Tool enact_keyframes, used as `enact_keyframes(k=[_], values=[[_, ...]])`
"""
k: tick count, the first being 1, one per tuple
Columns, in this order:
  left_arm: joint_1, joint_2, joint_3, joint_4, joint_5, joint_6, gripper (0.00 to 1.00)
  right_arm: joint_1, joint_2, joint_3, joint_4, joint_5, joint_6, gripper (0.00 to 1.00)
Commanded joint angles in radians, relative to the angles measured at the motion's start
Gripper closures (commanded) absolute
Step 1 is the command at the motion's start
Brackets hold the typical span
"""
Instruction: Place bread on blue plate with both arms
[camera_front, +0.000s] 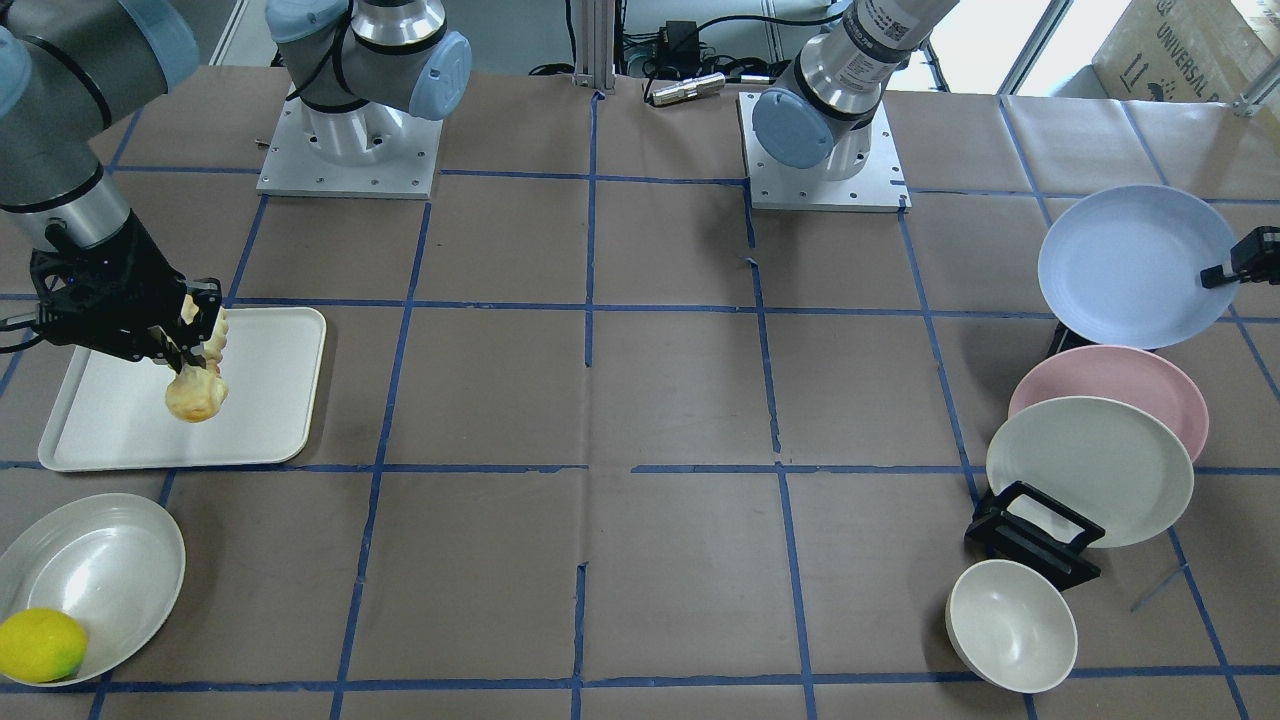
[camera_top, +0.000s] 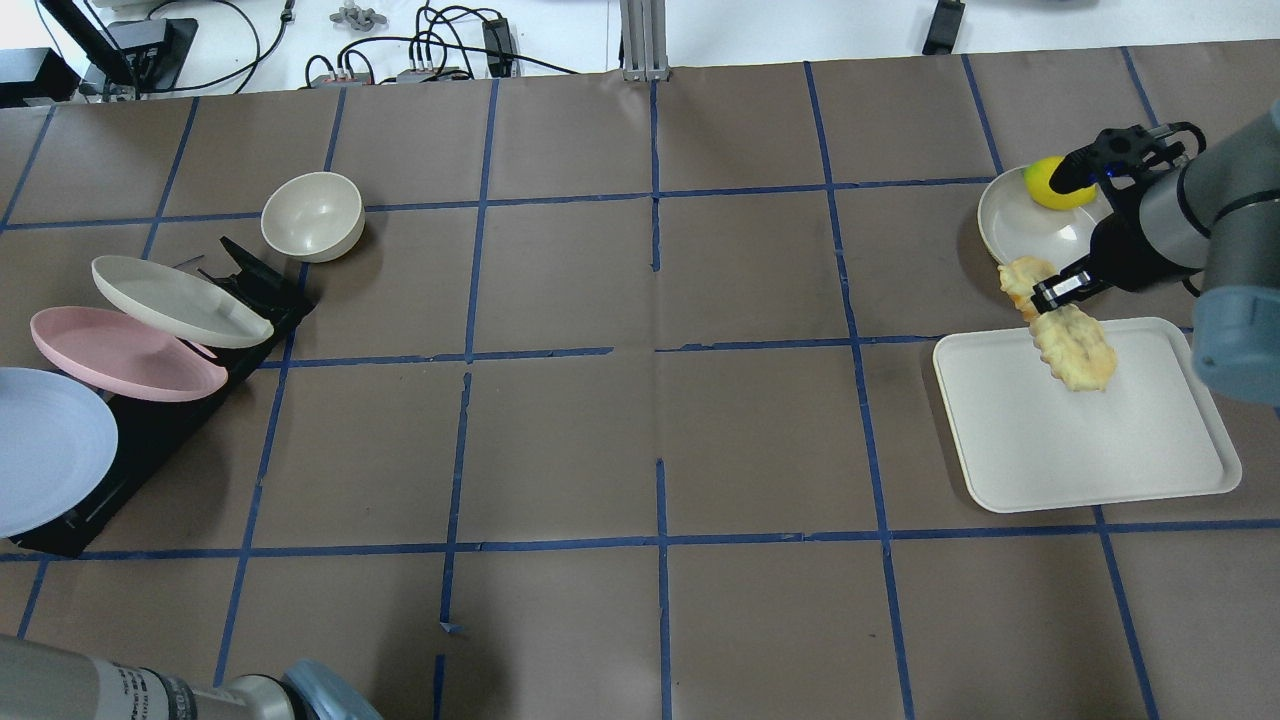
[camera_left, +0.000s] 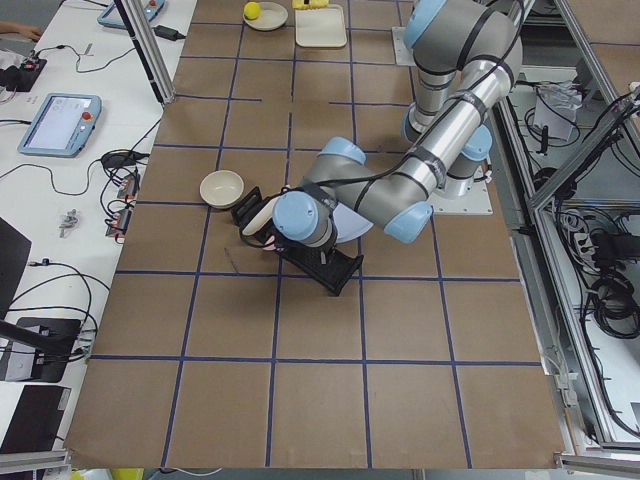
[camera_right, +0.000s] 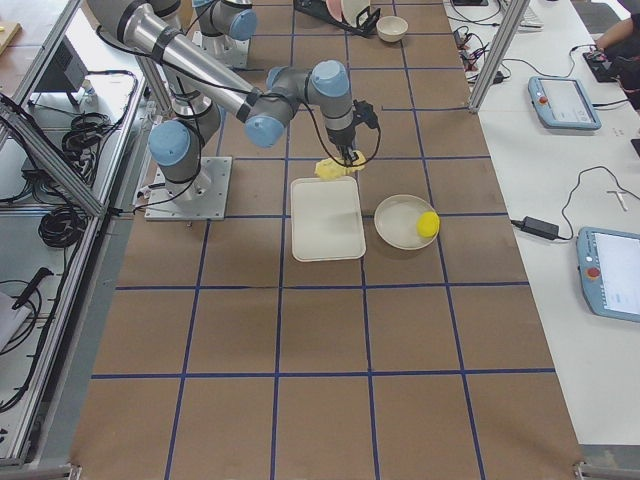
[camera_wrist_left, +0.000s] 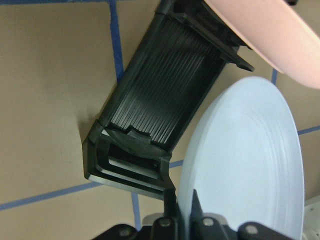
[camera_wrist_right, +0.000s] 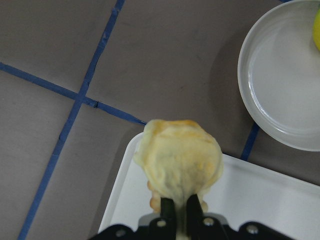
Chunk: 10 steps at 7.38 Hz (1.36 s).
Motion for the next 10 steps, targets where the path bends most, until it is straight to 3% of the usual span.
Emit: enact_keyframes(k=[1, 4, 5, 7, 8, 9, 10], values=[[-0.131, 0.156, -0.005, -0.081, 0.002, -0.153, 0.96, 0.094, 0.051, -0.156, 0.128, -0.005, 0.148, 0.92], [-0.452, 0.212, -0.060, -0.085, -0.035, -0.473, 0.96, 0.316, 0.224, -0.534, 0.435, -0.179, 0.446, 0.92], [-0.554, 0.197, -0.095, -0.078, -0.128, -0.615, 0.96, 0.361, 0.275, -0.609, 0.499, -0.204, 0.543, 0.91], [-0.731, 0.175, -0.212, 0.112, -0.206, -0.720, 0.96, 0.401, 0.299, -0.609, 0.512, -0.209, 0.678, 0.90], [-0.787, 0.163, -0.276, 0.247, -0.274, -0.870, 0.96, 0.396, 0.283, -0.577, 0.516, -0.207, 0.682, 0.90], [-0.829, 0.125, -0.319, 0.342, -0.365, -0.922, 0.96, 0.393, 0.262, -0.542, 0.515, -0.210, 0.684, 0.90], [-0.864, 0.061, -0.318, 0.444, -0.388, -0.983, 0.96, 0.384, 0.250, -0.524, 0.510, -0.215, 0.679, 0.90]])
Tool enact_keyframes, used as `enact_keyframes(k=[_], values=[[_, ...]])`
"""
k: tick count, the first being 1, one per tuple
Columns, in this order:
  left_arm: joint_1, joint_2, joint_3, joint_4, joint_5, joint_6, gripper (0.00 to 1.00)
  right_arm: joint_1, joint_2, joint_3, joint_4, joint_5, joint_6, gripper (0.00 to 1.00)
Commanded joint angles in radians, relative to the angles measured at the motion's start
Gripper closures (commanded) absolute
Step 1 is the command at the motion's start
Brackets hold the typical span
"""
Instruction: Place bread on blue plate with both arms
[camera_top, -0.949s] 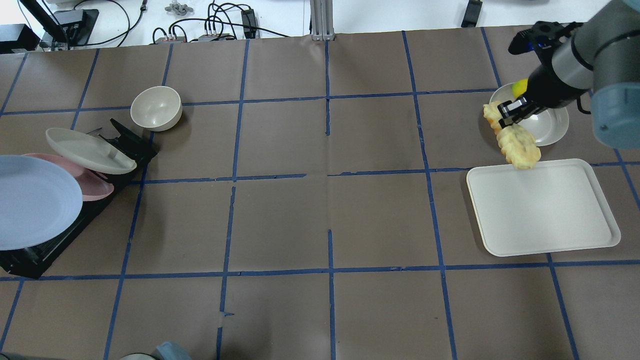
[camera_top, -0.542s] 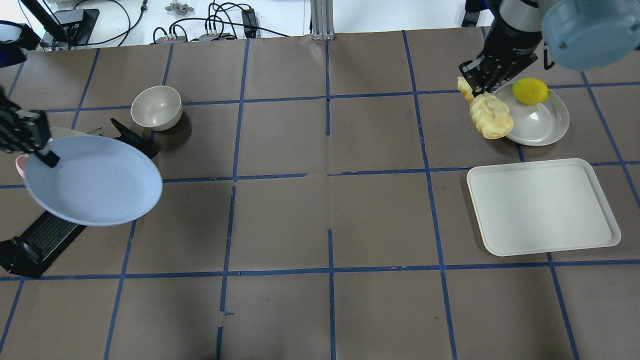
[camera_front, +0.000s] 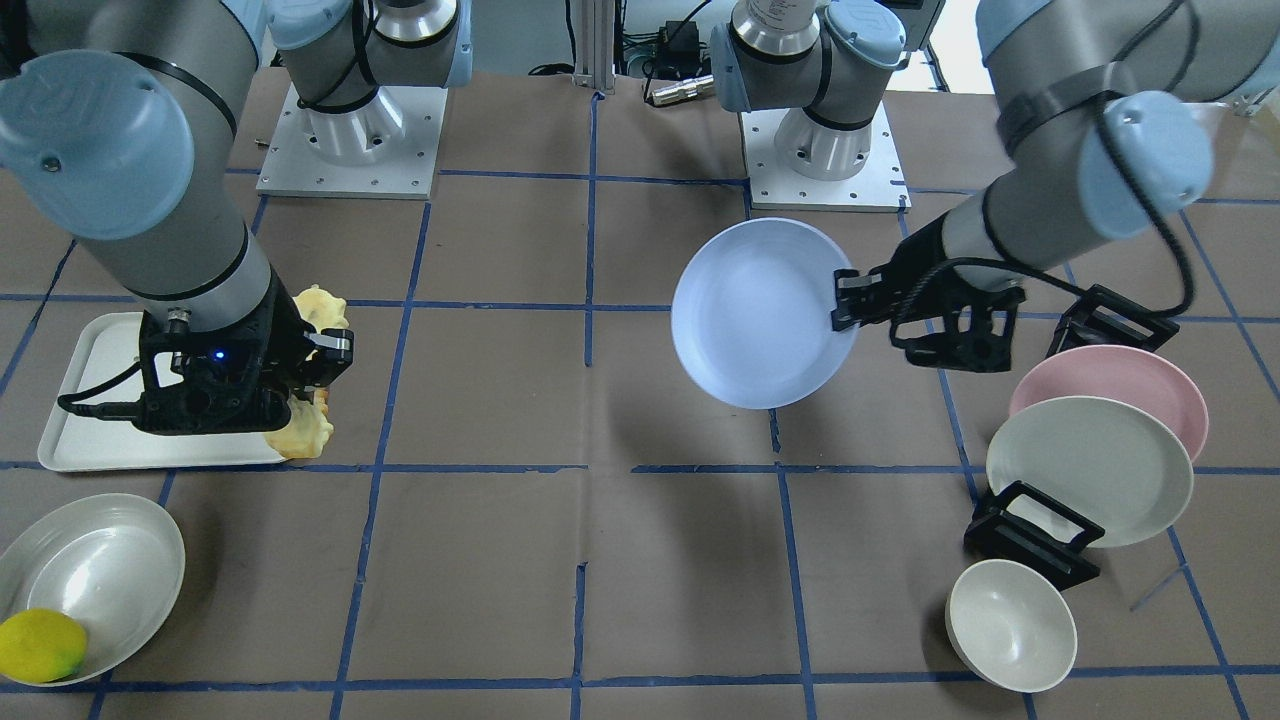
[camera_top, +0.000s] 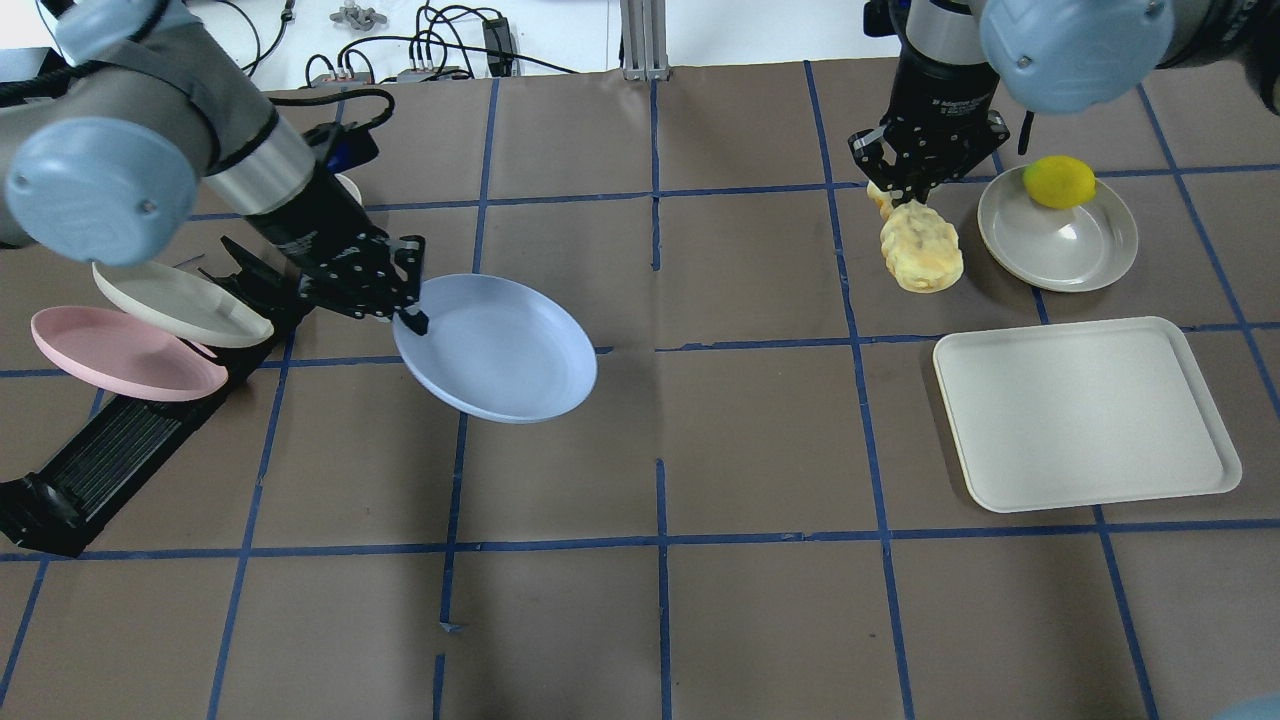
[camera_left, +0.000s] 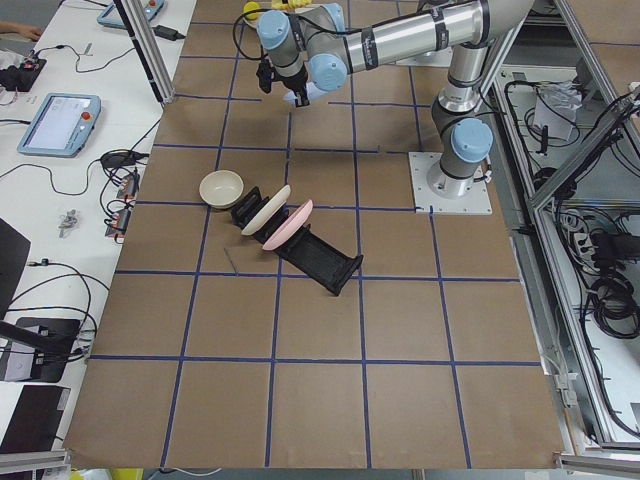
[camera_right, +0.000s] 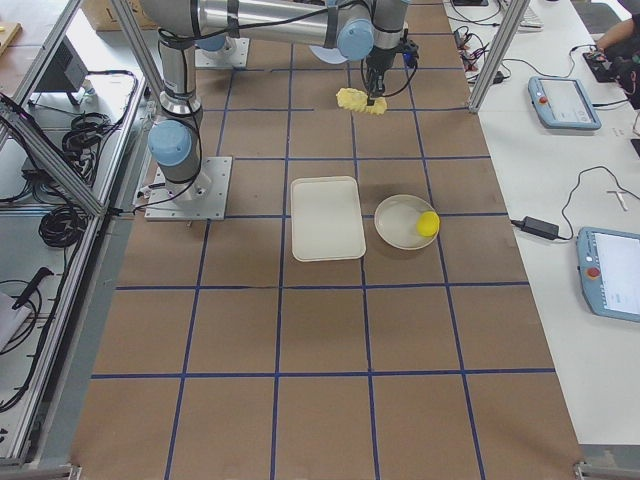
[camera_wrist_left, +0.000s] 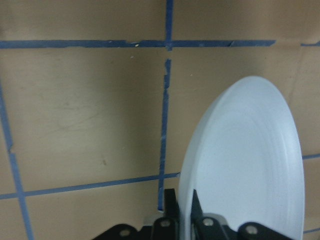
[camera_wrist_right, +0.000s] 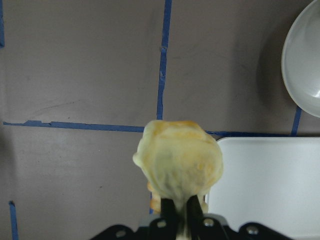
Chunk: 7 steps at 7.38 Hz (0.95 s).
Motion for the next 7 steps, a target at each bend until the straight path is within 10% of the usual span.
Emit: enact_keyframes(k=[1, 4, 5, 6, 7], values=[[-0.088, -0.137, -0.020, 0.242, -0.138, -0.130, 0.96, -0.008, -0.018, 0.029, -0.006, -0.006, 0.003, 0.90], [-0.136, -0.282, -0.017, 0.429, -0.163, -0.220, 0.93, -0.034, -0.018, 0.029, 0.002, -0.006, -0.044, 0.89], [-0.140, -0.295, -0.015, 0.445, -0.162, -0.222, 0.77, -0.041, -0.028, 0.032, 0.002, -0.003, -0.045, 0.89], [-0.151, -0.296, -0.017, 0.480, -0.158, -0.241, 0.07, -0.041, -0.028, 0.040, 0.002, 0.002, -0.045, 0.88], [-0.151, -0.281, -0.014, 0.493, -0.157, -0.257, 0.00, -0.040, -0.028, 0.045, 0.002, 0.005, -0.045, 0.88]])
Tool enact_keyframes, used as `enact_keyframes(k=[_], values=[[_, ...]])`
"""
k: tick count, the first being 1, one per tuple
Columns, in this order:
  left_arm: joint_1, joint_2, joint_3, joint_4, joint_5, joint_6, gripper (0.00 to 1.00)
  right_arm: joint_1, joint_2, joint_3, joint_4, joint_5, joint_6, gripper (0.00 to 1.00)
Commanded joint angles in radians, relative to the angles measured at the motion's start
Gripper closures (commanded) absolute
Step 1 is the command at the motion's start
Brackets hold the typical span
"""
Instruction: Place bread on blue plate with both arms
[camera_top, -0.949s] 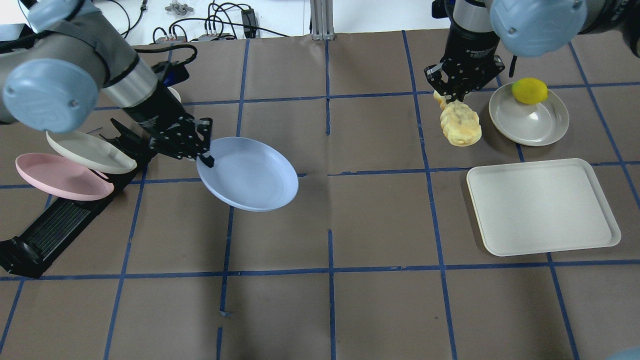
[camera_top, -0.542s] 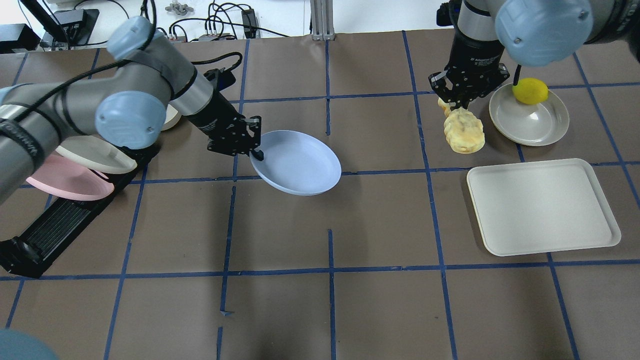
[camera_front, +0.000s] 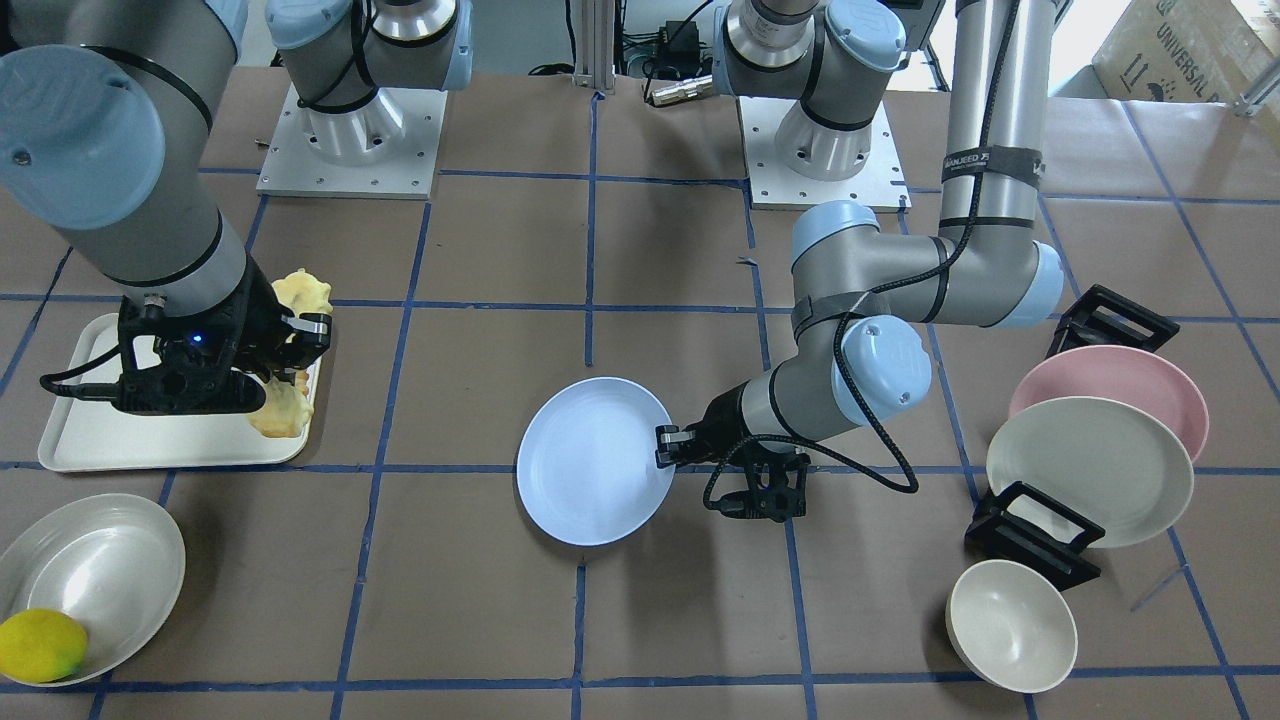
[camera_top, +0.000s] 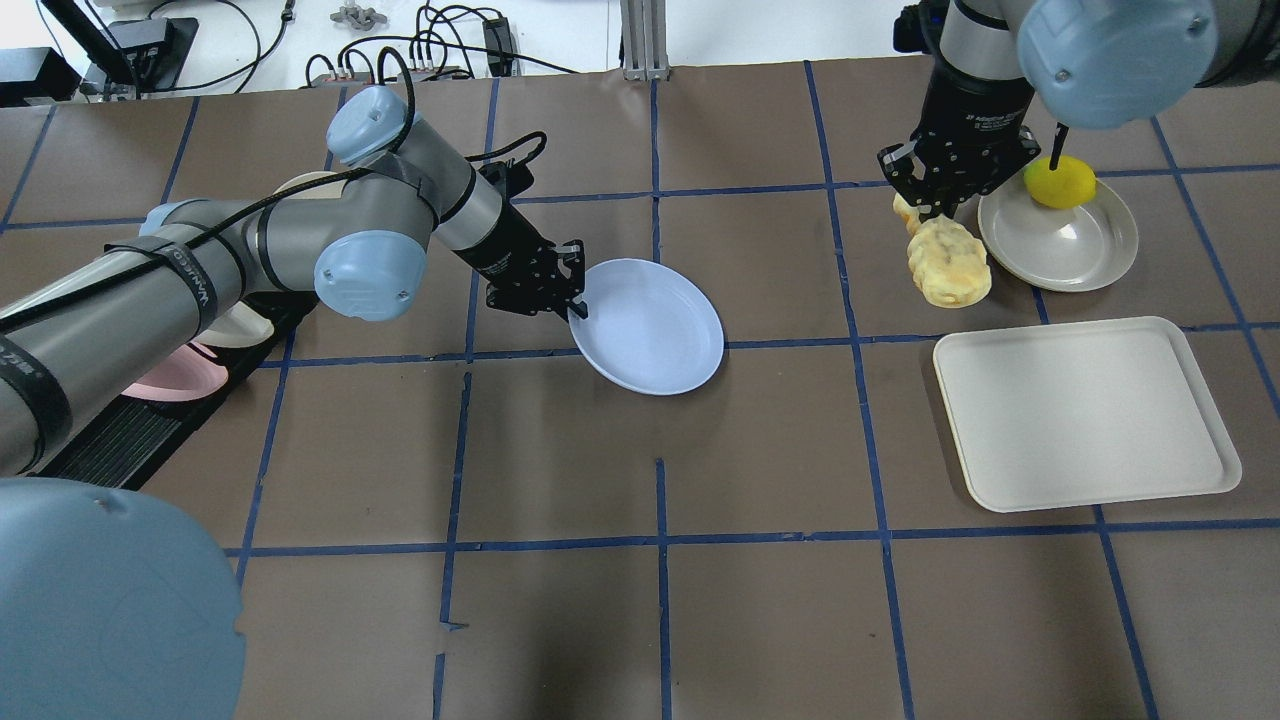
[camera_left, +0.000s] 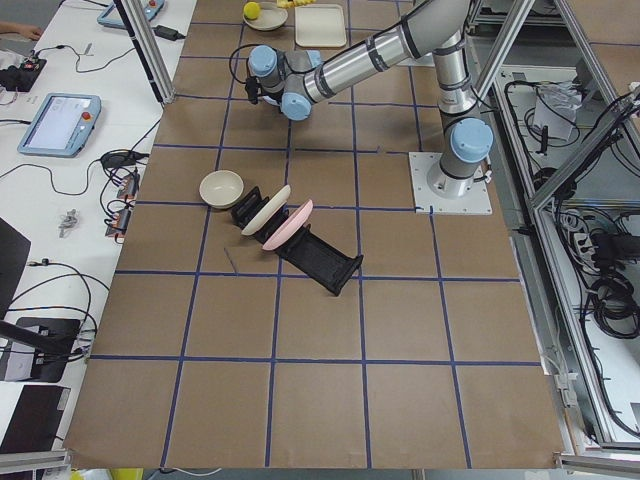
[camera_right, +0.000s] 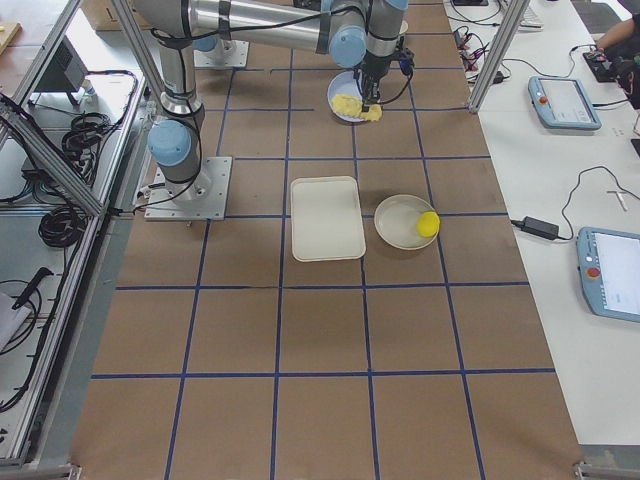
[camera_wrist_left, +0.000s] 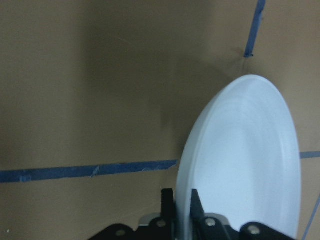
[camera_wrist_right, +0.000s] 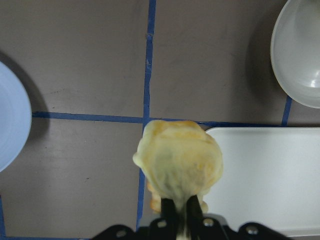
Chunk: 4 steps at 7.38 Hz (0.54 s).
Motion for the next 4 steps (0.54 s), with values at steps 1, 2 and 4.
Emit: enact_keyframes(k=[1, 2, 4], values=[[0.006, 0.039, 0.002, 0.022, 0.007, -0.011, 0.00, 0.001, -0.001, 0.001, -0.012, 0.007, 0.012, 0.88], [0.047, 0.102, -0.001, 0.005, 0.010, -0.008, 0.00, 0.005, -0.003, -0.006, -0.014, 0.007, 0.041, 0.88], [0.116, 0.249, -0.003, -0.182, 0.048, 0.013, 0.00, 0.114, 0.061, -0.041, -0.073, 0.039, 0.232, 0.87]])
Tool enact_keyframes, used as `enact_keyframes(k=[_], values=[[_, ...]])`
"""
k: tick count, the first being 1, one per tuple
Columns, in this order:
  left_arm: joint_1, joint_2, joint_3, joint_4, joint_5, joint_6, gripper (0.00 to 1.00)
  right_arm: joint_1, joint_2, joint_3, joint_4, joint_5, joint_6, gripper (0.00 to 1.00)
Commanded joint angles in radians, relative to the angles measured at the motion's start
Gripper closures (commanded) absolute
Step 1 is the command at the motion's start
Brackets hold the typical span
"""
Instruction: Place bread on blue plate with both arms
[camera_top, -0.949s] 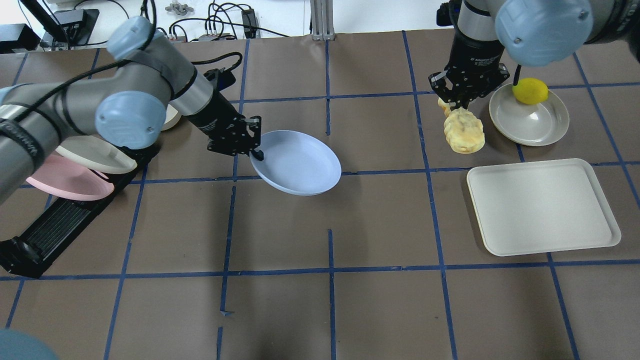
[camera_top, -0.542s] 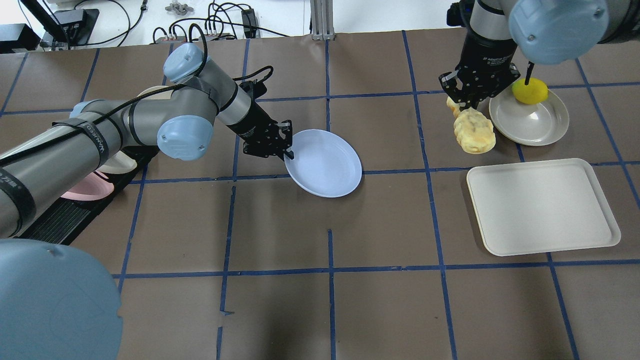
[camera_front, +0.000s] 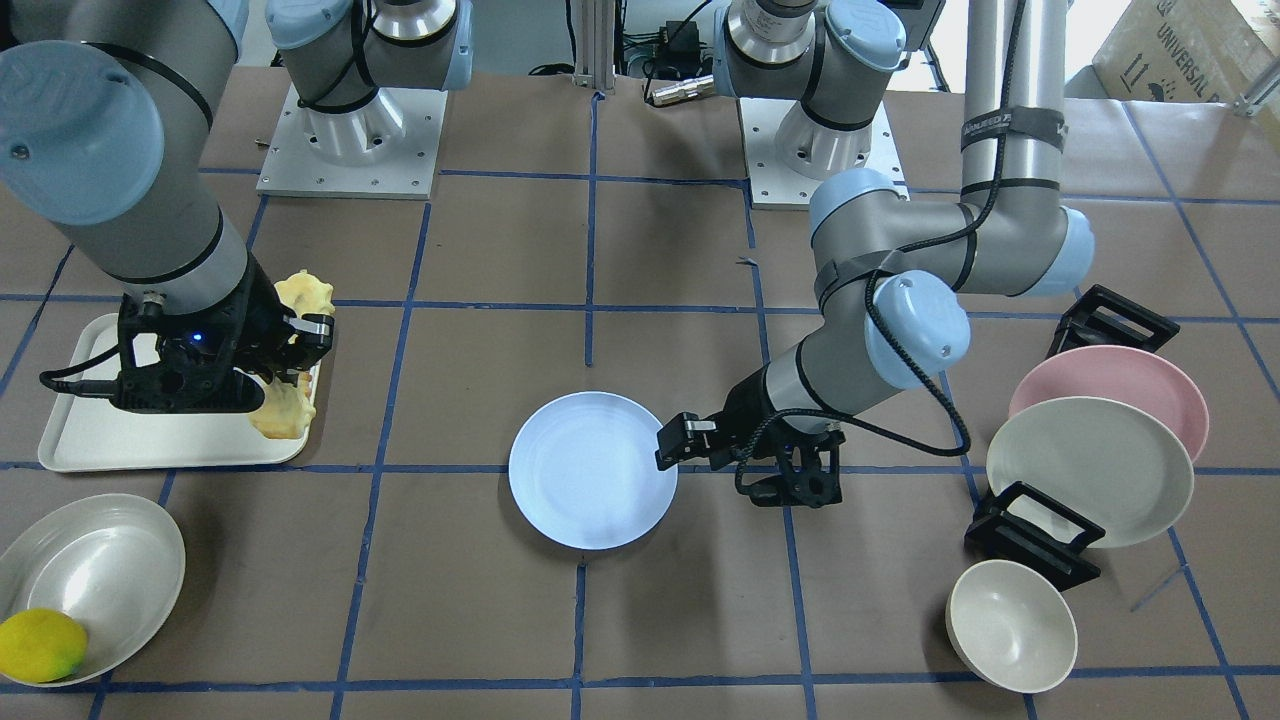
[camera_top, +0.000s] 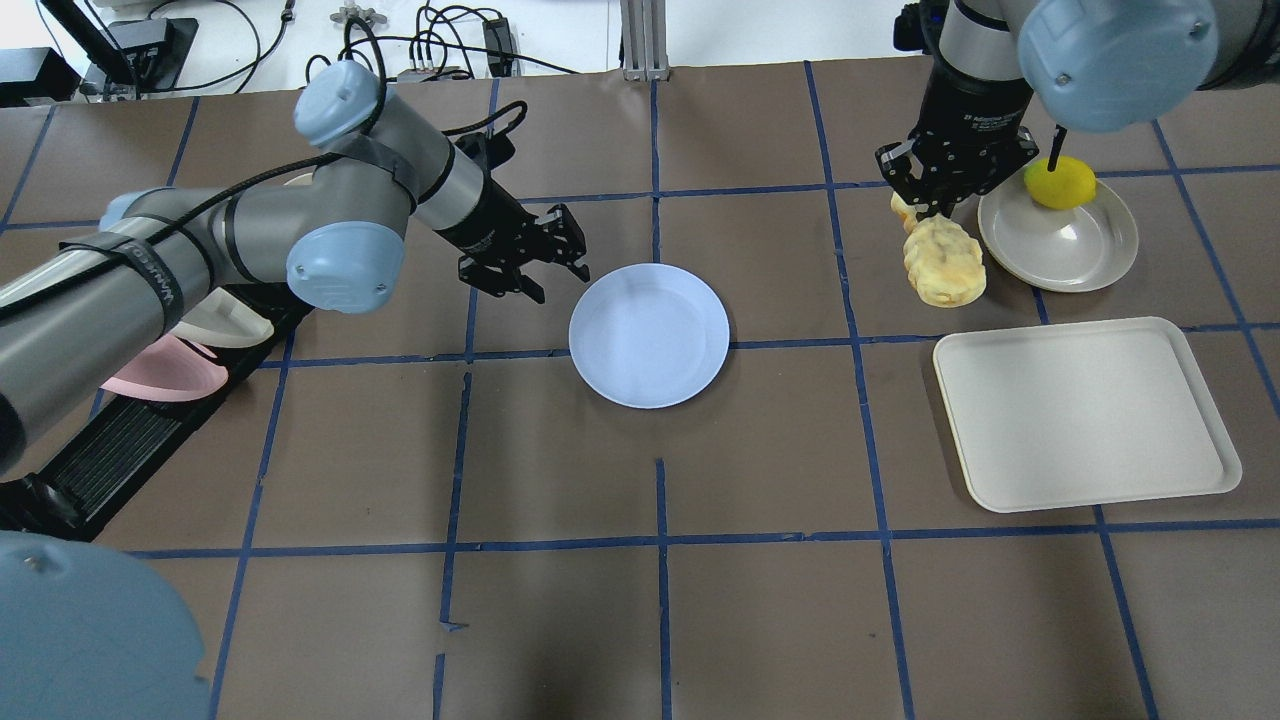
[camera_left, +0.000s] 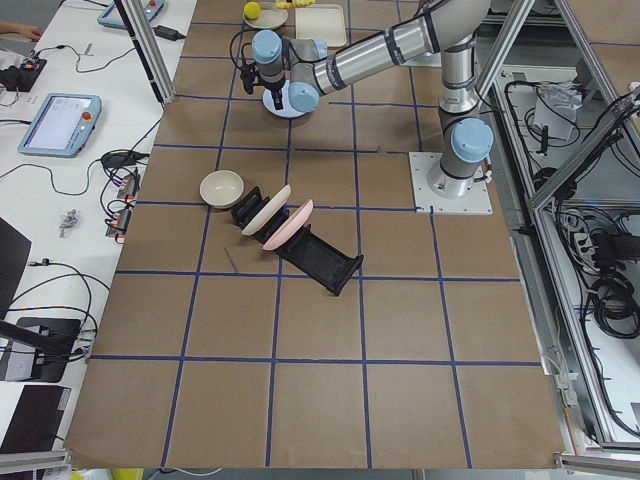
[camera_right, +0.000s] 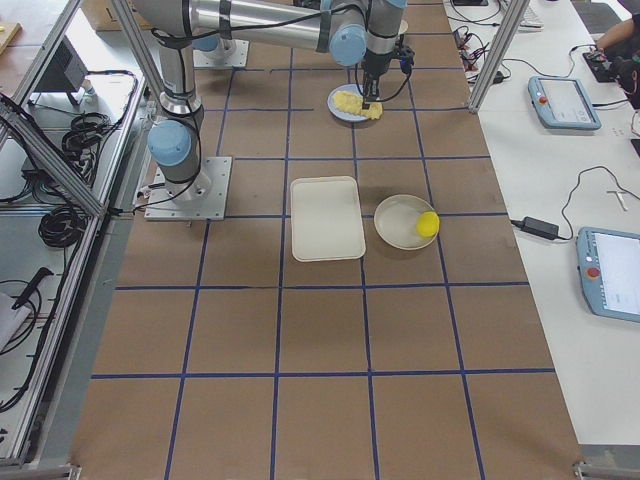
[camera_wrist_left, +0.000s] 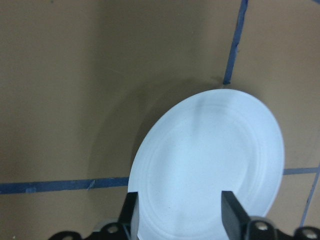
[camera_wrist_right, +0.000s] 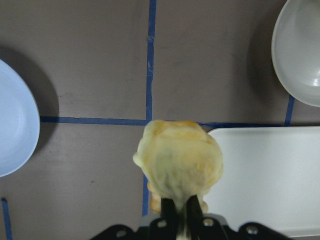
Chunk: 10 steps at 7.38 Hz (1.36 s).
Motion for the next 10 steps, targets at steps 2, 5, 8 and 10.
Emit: enact_keyframes(k=[2, 5, 8, 10], values=[[0.036, 0.216, 0.012, -0.286, 0.258, 0.104, 0.00, 0.195, 0.186, -0.085, -0.144, 0.027, 0.267, 0.85], [0.030, 0.299, 0.131, -0.535, 0.377, 0.154, 0.00, 0.291, 0.305, -0.076, -0.318, 0.030, 0.400, 0.84], [-0.005, 0.244, 0.291, -0.657, 0.468, 0.154, 0.00, 0.335, 0.383, -0.073, -0.439, 0.017, 0.421, 0.79], [-0.037, 0.241, 0.273, -0.648, 0.474, 0.155, 0.00, 0.332, 0.402, -0.064, -0.495, 0.015, 0.370, 0.01]])
